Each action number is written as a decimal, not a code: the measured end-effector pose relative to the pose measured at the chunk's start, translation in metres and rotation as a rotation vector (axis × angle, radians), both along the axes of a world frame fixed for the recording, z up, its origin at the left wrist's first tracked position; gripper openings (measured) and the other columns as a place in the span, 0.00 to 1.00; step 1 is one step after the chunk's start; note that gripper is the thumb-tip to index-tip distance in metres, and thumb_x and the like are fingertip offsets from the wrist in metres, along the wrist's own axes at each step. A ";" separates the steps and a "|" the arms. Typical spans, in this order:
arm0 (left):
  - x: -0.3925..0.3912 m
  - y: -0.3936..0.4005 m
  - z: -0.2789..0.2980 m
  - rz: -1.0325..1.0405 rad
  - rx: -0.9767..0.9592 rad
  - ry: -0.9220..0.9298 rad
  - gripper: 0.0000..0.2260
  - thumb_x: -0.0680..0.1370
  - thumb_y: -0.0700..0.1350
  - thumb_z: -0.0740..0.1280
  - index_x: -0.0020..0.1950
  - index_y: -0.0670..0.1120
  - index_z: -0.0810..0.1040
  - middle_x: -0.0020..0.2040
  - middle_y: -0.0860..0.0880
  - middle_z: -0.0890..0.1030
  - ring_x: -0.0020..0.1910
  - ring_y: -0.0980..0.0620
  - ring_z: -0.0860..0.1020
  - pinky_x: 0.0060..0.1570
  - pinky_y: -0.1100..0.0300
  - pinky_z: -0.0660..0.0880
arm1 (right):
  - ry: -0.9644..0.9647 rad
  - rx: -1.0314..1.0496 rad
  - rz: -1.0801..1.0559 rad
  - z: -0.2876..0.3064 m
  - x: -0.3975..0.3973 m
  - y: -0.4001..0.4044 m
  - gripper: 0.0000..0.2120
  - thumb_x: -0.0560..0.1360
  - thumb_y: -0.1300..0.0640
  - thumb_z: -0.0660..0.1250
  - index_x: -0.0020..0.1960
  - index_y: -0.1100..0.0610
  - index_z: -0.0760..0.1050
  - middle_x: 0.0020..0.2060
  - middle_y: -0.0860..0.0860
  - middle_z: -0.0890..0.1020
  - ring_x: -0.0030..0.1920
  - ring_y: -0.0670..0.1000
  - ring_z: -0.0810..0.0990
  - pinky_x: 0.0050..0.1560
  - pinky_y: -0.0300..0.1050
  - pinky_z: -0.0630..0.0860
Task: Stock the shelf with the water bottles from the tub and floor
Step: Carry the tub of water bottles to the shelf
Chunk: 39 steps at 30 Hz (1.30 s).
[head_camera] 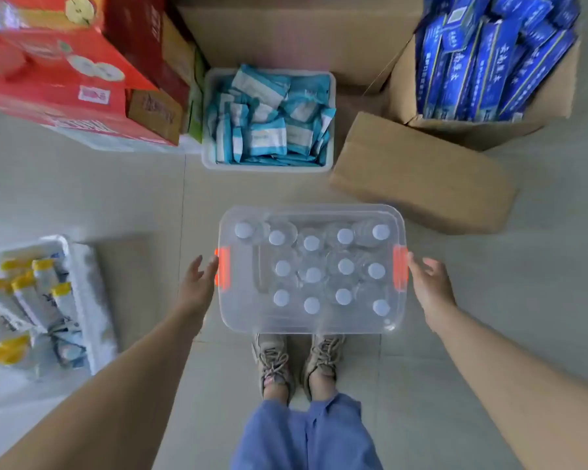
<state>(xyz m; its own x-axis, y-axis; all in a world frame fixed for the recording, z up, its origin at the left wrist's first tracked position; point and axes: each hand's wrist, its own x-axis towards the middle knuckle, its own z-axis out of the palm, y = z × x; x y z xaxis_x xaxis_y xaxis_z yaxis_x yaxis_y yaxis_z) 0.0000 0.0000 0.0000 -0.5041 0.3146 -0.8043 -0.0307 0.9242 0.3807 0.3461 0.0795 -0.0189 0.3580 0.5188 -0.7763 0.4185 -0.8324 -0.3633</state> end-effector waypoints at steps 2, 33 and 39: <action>0.001 -0.002 -0.030 -0.003 0.022 -0.005 0.26 0.80 0.55 0.58 0.76 0.48 0.58 0.69 0.46 0.70 0.64 0.49 0.70 0.64 0.55 0.64 | -0.032 -0.006 -0.050 -0.026 -0.002 0.001 0.22 0.72 0.34 0.62 0.53 0.52 0.70 0.48 0.49 0.76 0.47 0.52 0.74 0.46 0.45 0.70; -0.010 0.018 -0.094 -0.032 -0.060 0.096 0.13 0.76 0.54 0.65 0.47 0.43 0.71 0.41 0.48 0.73 0.42 0.46 0.72 0.45 0.55 0.69 | -0.050 -0.035 -0.104 -0.063 0.006 0.012 0.25 0.71 0.36 0.65 0.32 0.55 0.63 0.31 0.48 0.71 0.33 0.52 0.72 0.31 0.41 0.69; -0.006 0.018 -0.040 -0.144 -0.048 0.202 0.15 0.76 0.52 0.65 0.40 0.42 0.69 0.37 0.43 0.68 0.38 0.48 0.68 0.32 0.58 0.63 | -0.107 0.063 -0.200 -0.001 0.015 -0.022 0.24 0.73 0.43 0.67 0.27 0.52 0.61 0.25 0.49 0.66 0.26 0.51 0.65 0.26 0.41 0.63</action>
<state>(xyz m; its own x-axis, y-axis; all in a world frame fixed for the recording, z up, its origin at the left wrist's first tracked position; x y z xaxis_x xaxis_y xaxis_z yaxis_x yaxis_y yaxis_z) -0.0055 0.0181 -0.0404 -0.6087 0.3592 -0.7075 0.1752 0.9305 0.3217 0.3609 0.0570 -0.0197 0.5370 0.4756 -0.6968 0.2864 -0.8797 -0.3797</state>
